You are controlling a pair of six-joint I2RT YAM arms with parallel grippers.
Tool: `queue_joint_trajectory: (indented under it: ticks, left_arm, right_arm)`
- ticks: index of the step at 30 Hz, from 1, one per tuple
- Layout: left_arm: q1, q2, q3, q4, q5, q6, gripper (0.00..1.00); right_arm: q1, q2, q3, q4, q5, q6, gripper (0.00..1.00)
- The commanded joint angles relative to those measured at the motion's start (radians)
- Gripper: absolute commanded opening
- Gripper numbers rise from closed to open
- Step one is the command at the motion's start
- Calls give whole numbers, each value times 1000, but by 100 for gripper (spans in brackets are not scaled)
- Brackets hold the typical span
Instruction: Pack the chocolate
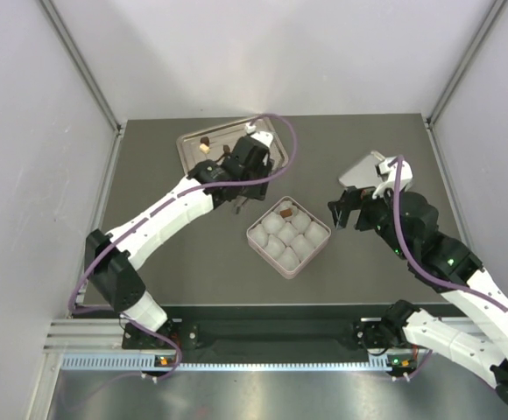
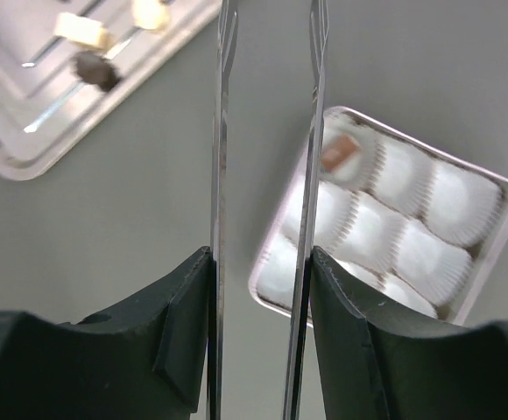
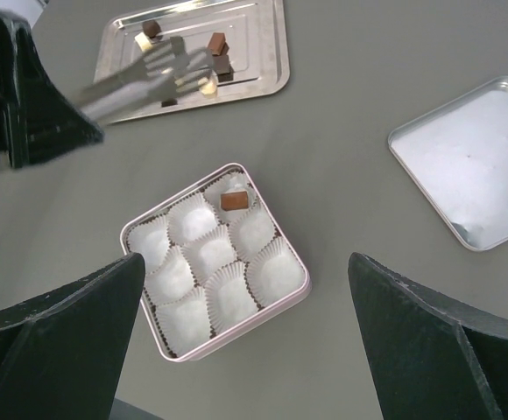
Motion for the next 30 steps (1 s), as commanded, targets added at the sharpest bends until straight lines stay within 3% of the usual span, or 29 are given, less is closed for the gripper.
queue_joint_trajectory:
  ticks: [1,9,30]
  left_arm:
    - [95,12,24,35,-11,17,51]
    - [274,87,14,73,59,7,50]
    - [359,207,-68,155,98,14,52]
  right_arm:
    - [-10,4,19,41,-11,13,100]
    - [-12,7,0,59,-13,1,100]
    - [-10,2,-21,64,-2,-10,100]
